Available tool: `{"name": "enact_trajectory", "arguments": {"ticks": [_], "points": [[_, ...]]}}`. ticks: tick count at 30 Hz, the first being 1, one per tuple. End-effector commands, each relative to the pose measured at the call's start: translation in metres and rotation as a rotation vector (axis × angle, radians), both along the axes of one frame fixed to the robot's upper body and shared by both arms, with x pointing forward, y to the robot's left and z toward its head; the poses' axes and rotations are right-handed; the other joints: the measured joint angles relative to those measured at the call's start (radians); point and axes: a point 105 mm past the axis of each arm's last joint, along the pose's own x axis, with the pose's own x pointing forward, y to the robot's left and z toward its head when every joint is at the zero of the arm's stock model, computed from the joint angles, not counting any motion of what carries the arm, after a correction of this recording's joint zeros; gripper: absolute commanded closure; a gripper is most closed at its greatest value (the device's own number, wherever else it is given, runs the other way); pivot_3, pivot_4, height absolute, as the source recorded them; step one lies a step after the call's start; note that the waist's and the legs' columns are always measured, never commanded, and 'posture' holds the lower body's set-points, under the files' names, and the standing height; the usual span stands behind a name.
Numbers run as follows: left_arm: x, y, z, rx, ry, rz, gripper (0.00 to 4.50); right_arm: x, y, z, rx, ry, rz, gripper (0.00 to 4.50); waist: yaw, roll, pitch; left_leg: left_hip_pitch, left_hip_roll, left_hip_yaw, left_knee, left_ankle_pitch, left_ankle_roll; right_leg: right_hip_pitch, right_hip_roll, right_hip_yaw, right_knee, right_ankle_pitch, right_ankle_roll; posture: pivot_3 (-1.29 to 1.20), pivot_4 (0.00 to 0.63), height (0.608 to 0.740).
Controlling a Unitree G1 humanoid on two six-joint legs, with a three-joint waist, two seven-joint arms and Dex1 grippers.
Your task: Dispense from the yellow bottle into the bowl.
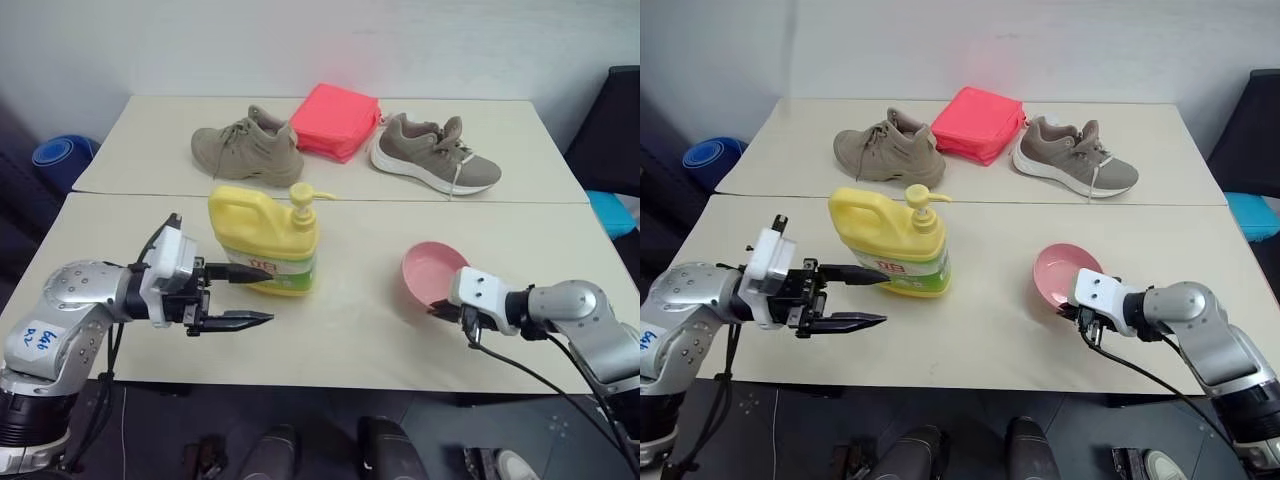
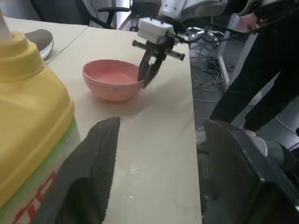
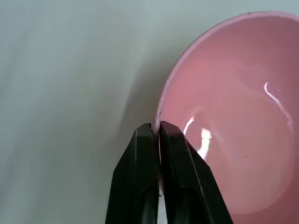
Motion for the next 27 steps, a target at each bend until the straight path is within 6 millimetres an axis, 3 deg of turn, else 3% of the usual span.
{"name": "enact_trajectory", "arguments": {"ticks": [1, 2, 6, 9, 18, 23, 27], "points": [[-0.004, -0.004, 0.001, -0.01, -0.029, 0.006, 0.33, 0.004, -0.004, 0.025, 0.064, -0.161, 0.001, 2.82, 0.002, 0.0, 0.0, 0.0, 0.0, 0.001, 0.0, 0.0, 0.0, 0.0, 0.0, 0.0, 0.001, 0.0, 0.0, 0.0, 0.15, 0.74], [-0.005, -0.004, -0.001, -0.01, -0.027, 0.01, 0.01, 0.003, -0.005, 0.028, 0.096, -0.18, -0.008, 2.48, 0.003, 0.0, 0.0, 0.0, 0.0, 0.001, 0.0, 0.0, 0.0, 0.0, 0.0, 0.0, 0.001, 0.0, 0.0, 0.0, 0.15, 0.74], [-0.004, -0.002, -0.004, -0.016, -0.026, 0.027, 0.0, -0.008, -0.007, 0.032, 0.197, -0.231, -0.007, 1.09, 0.004, 0.0, 0.0, 0.001, 0.0, 0.001, 0.0, 0.0, 0.0, 0.0, 0.0, -0.001, 0.001, 0.0, 0.0, 0.0, 0.15, 0.74], [-0.004, -0.003, -0.006, -0.017, -0.01, 0.014, 0.0, -0.011, -0.006, 0.024, 0.234, -0.212, -0.011, 0.1, 0.003, 0.0, 0.0, 0.001, 0.0, 0.001, 0.001, 0.0, 0.0, 0.0, 0.001, -0.001, 0.001, 0.0, 0.0, 0.0, 0.15, 0.74], [-0.002, -0.007, -0.007, -0.015, 0.014, -0.033, 0.0, 0.003, 0.008, -0.002, 0.26, -0.171, 0.074, 0.04, -0.006, 0.0, 0.0, 0.002, 0.0, 0.002, 0.001, 0.0, 0.0, 0.0, 0.001, -0.002, 0.002, 0.0, 0.0, 0.0, 0.15, 0.74], [-0.001, -0.006, -0.006, -0.013, 0.005, -0.028, 0.0, 0.014, 0.004, -0.017, 0.232, -0.128, 0.065, 0.04, -0.007, 0.0, 0.0, 0.002, 0.0, 0.002, 0.002, 0.0, 0.0, 0.0, 0.001, -0.002, 0.002, 0.0, 0.0, 0.0, 0.15, 0.74], [0.001, -0.005, -0.004, -0.016, -0.005, -0.018, 0.0, 0.02, 0.008, -0.017, 0.233, -0.132, 0.083, 0.95, -0.012, 0.0, 0.0, 0.002, 0.0, 0.002, 0.002, 0.0, 0.0, 0.0, 0.001, -0.003, 0.003, 0.0, 0.0, 0.0, 0.15, 0.74]]}}
